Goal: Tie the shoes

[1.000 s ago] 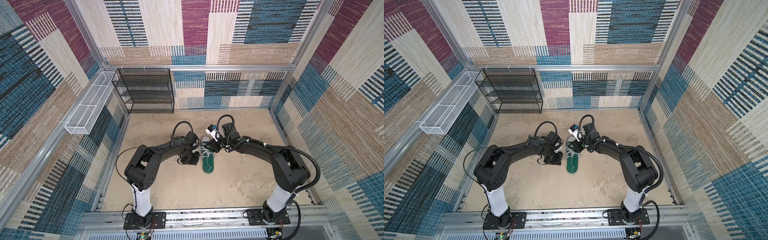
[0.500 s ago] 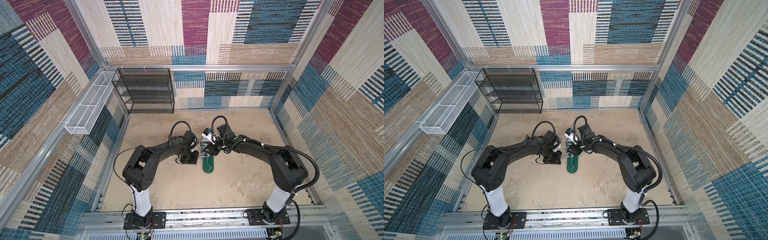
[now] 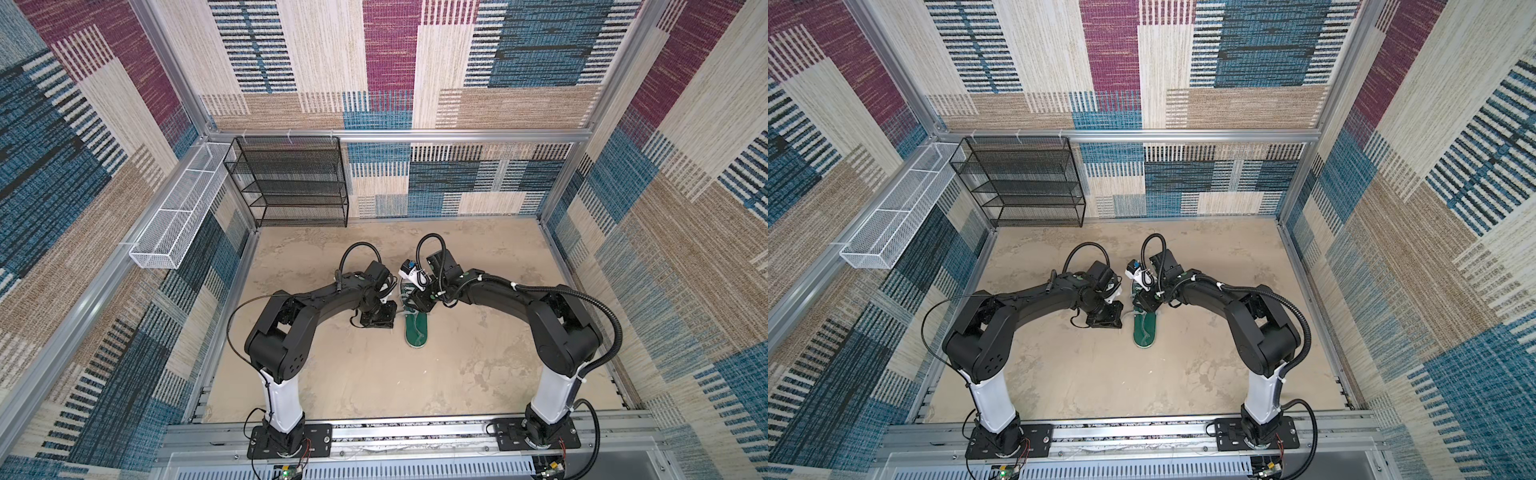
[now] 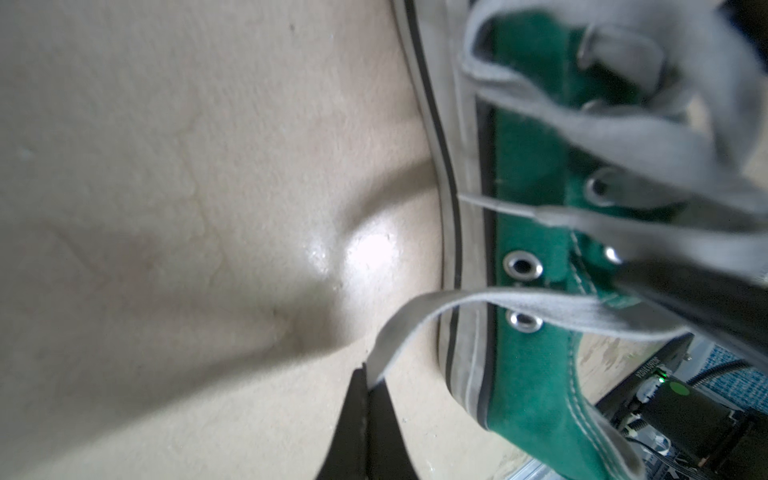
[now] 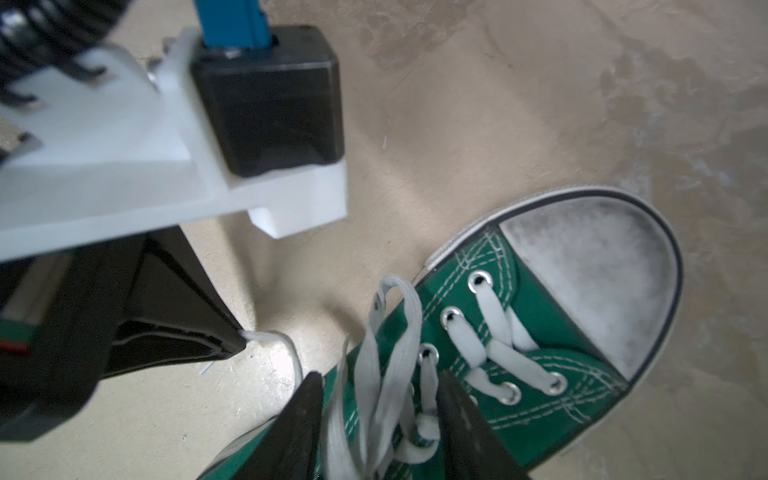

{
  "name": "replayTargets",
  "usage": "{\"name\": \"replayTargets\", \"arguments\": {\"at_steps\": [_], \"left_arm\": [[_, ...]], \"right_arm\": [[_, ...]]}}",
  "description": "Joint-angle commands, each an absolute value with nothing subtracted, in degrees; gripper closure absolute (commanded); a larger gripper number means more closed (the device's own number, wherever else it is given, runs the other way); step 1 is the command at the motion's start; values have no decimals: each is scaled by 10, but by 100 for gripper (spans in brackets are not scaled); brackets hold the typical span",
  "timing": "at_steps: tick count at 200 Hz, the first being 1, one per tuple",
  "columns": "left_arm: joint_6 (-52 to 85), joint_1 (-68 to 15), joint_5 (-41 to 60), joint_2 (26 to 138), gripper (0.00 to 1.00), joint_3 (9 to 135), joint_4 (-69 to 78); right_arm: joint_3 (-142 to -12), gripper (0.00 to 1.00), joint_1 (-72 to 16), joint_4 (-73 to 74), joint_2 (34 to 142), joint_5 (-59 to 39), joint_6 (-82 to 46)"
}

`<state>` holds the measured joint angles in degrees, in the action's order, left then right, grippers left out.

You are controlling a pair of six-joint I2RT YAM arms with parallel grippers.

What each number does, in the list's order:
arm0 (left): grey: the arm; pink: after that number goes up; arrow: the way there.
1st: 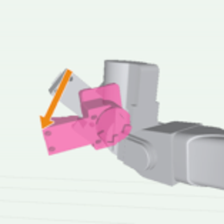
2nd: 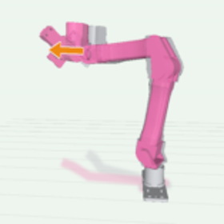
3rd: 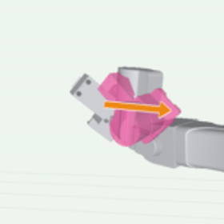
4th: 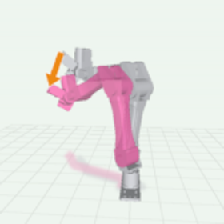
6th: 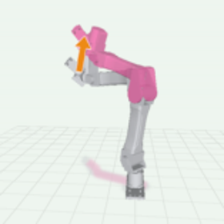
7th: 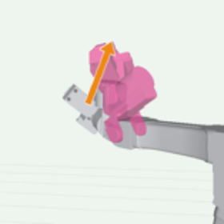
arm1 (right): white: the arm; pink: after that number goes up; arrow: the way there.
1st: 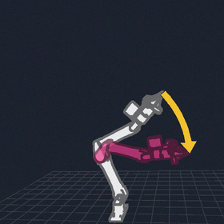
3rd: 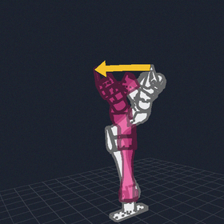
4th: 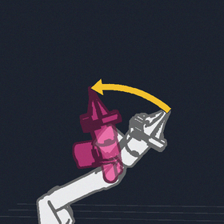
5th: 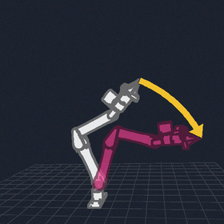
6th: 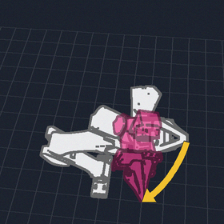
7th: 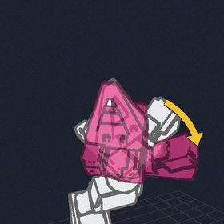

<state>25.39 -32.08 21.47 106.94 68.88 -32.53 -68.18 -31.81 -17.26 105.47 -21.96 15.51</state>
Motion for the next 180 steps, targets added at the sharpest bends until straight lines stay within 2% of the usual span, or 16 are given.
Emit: {"name": "replayTargets", "arguments": {"at_steps": [1, 35, 84, 95, 136, 180], "left_arm": [[260, -317, 231, 1064, 100, 684, -316], [263, -312, 233, 1058, 100, 679, -312], [263, -300, 246, 1060, 100, 685, -312], [264, -296, 251, 1065, 100, 688, -310], [260, -283, 281, 1105, 100, 732, -318], [233, -274, 297, 1178, 100, 839, -367]], "right_arm": [[-687, 54, -320, -158, 1060, -220, 160], [-689, 62, -321, -149, 1063, -215, 157], [-676, 95, -321, -125, 1048, -224, 139], [-671, 100, -320, -121, 1045, -228, 134], [-615, 100, -320, -59, 1002, -255, 94], [-570, 100, -317, 19, 975, -295, 44]]}}
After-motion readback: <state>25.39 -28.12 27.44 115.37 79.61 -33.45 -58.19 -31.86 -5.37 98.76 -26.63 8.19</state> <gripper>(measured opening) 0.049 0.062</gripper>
